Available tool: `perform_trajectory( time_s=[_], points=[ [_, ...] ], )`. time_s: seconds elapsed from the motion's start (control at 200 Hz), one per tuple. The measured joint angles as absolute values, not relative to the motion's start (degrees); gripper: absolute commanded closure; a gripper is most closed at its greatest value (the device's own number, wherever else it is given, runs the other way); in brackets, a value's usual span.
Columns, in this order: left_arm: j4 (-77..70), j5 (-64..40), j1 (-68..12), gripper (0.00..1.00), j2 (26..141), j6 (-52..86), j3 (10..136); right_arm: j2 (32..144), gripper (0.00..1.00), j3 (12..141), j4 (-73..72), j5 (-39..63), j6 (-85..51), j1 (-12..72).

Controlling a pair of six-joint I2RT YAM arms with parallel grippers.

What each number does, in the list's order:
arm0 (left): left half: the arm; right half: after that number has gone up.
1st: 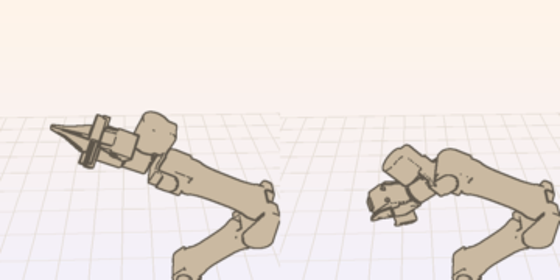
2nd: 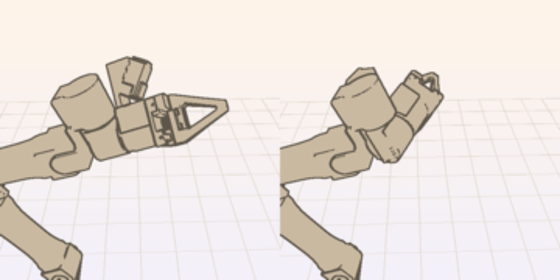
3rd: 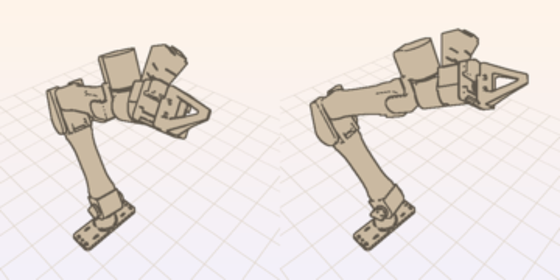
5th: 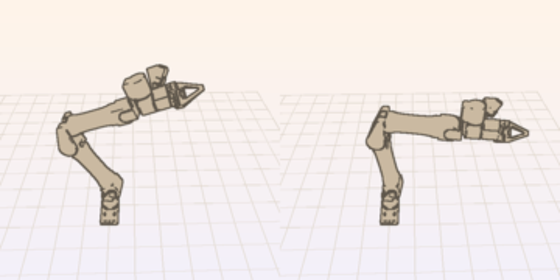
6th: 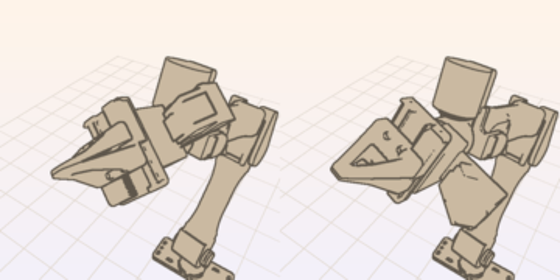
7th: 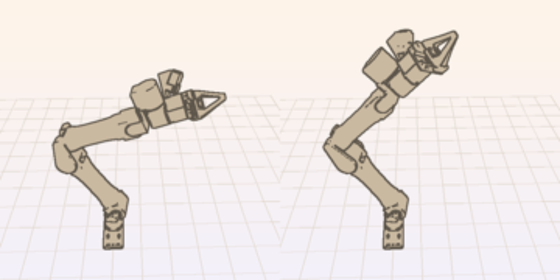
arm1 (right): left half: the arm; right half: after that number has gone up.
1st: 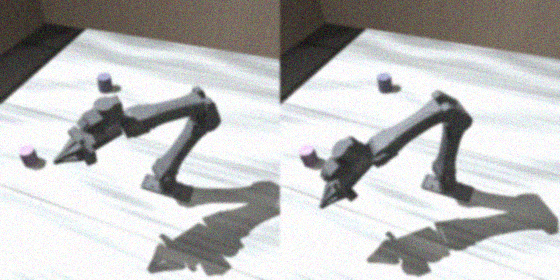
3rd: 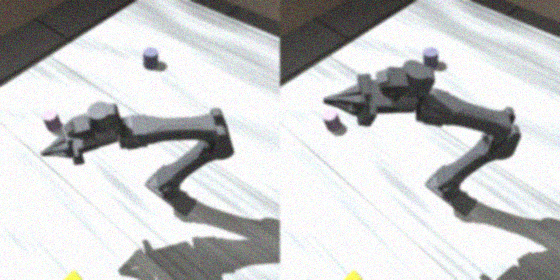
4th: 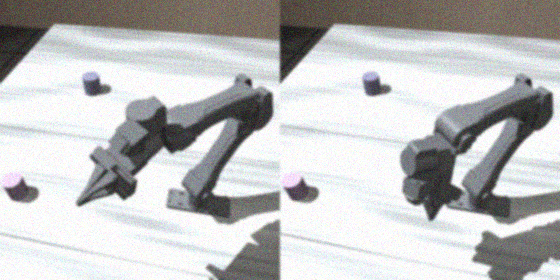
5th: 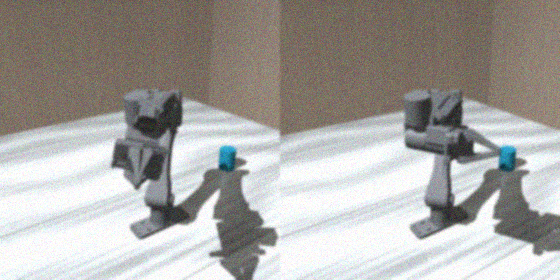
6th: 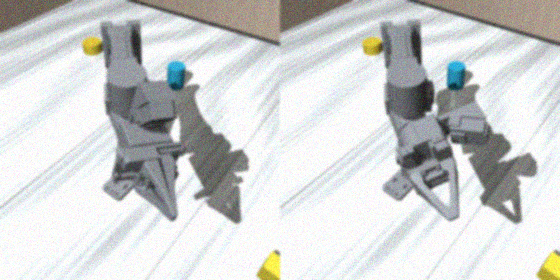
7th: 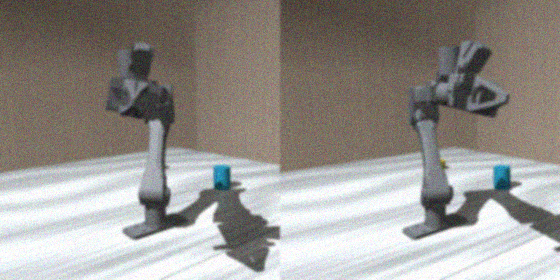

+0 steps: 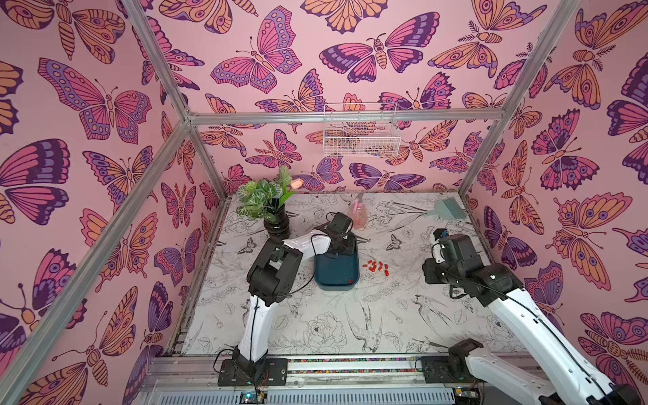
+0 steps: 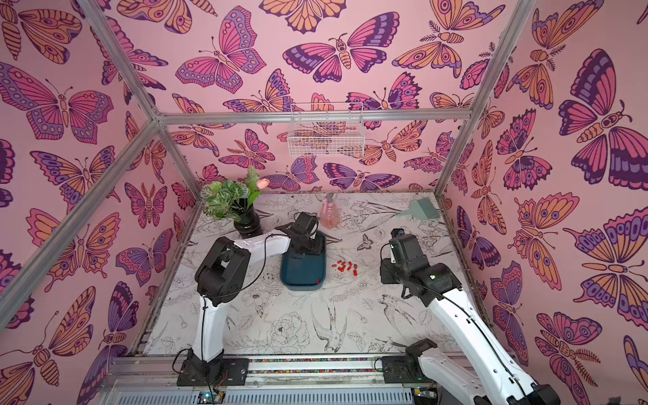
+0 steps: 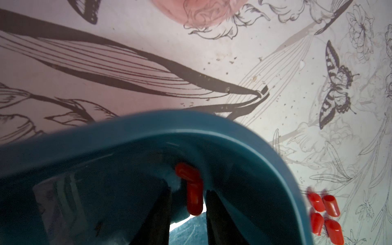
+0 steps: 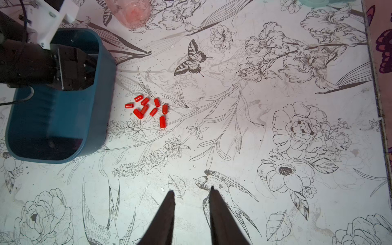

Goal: Take the screw protection sleeves out of the storage box
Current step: Pick up the screw protection sleeve from the storage box.

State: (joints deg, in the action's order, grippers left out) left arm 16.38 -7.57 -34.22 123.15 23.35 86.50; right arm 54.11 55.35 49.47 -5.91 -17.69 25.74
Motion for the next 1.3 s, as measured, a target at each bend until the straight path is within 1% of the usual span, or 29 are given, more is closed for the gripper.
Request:
perform_trajectory(
  time_s=[0.165, 0.481, 0.641, 0.681, 0.716, 1.057, 1.302],
  points=[
    [16.36, -7.66, -34.26, 0.69, 123.52, 23.38, 86.96, 54.19, 0.68, 55.31, 49.43, -5.91, -17.67, 25.69],
    [16.38, -7.64, -34.52, 0.75, 123.61, 23.40, 87.09, 54.81, 0.68, 55.31, 49.32, -5.54, -17.67, 25.63],
    [16.40, -7.66, -34.54, 0.82, 123.61, 23.44, 87.09, 54.81, 0.68, 55.31, 49.32, -5.48, -17.67, 25.61],
    [16.43, -7.66, -34.54, 0.87, 123.61, 23.38, 87.09, 54.81, 0.68, 55.31, 49.32, -5.48, -17.67, 25.61],
    [16.40, -7.66, -34.54, 0.88, 123.61, 23.33, 87.09, 54.81, 0.67, 55.31, 49.30, -5.48, -17.67, 25.58],
    [17.28, -7.60, -34.54, 0.88, 123.11, 23.35, 87.07, 54.81, 0.67, 55.31, 49.32, -5.43, -17.67, 25.58],
    [20.40, -6.98, -34.54, 0.88, 118.41, 22.94, 86.83, 54.81, 0.68, 55.31, 49.32, -5.28, -17.65, 25.58]
  ],
)
